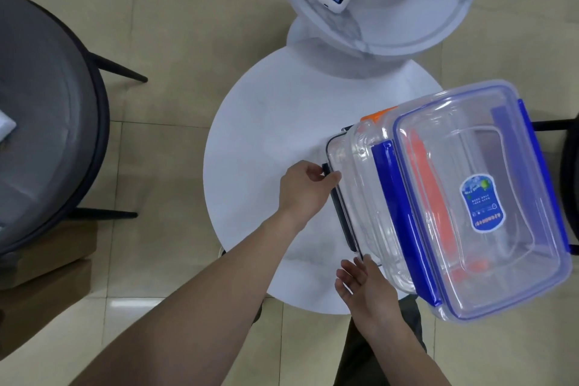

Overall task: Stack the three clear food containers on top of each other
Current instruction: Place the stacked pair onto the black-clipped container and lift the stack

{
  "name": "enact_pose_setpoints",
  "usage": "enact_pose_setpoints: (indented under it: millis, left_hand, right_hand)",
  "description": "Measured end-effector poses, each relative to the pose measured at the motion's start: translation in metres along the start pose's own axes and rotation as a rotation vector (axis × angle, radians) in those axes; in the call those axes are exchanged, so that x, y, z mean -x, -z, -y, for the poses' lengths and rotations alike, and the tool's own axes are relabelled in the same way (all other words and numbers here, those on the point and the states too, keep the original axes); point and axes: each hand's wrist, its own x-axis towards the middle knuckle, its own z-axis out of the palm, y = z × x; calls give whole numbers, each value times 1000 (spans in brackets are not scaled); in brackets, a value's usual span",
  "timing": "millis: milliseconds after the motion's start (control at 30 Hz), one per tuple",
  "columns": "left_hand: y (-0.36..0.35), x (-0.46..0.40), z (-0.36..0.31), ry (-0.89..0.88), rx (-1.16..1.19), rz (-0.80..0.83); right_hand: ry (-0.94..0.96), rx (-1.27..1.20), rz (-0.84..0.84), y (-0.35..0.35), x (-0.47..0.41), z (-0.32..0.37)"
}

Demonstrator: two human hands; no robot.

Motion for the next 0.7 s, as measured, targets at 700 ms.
enact_pose_setpoints:
  millis: [700]
  left_hand:
    - [-8, -15, 1, -79, -57, -26]
  right_hand:
    - [5, 62, -35, -1, -3, 0]
